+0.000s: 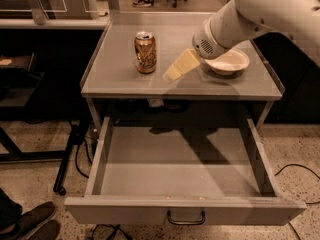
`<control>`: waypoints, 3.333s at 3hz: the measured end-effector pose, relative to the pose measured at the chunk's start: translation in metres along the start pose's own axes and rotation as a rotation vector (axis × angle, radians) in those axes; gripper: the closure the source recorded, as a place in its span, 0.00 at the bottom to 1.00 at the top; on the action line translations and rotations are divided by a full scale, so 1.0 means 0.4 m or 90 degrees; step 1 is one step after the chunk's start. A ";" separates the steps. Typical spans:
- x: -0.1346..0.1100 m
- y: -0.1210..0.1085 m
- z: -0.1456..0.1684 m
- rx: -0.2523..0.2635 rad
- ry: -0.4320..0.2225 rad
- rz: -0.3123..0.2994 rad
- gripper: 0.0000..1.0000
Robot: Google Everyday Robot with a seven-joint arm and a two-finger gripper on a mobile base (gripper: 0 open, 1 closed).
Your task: Place orange can into top drawer
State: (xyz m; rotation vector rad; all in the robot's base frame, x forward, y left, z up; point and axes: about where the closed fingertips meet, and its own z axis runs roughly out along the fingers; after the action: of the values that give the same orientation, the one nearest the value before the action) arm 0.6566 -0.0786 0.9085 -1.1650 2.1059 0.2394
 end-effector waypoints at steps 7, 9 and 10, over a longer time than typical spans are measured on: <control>-0.190 -0.041 0.320 -0.002 -0.123 0.108 0.00; -0.190 -0.041 0.321 -0.002 -0.123 0.108 0.49; -0.190 -0.041 0.321 -0.002 -0.123 0.108 0.74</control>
Offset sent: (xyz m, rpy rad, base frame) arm 0.0340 0.0433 -0.0237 0.1952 -0.0329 -0.1038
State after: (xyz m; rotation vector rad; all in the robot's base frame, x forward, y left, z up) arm 0.7591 0.0230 0.8675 -0.9258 2.0342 0.4172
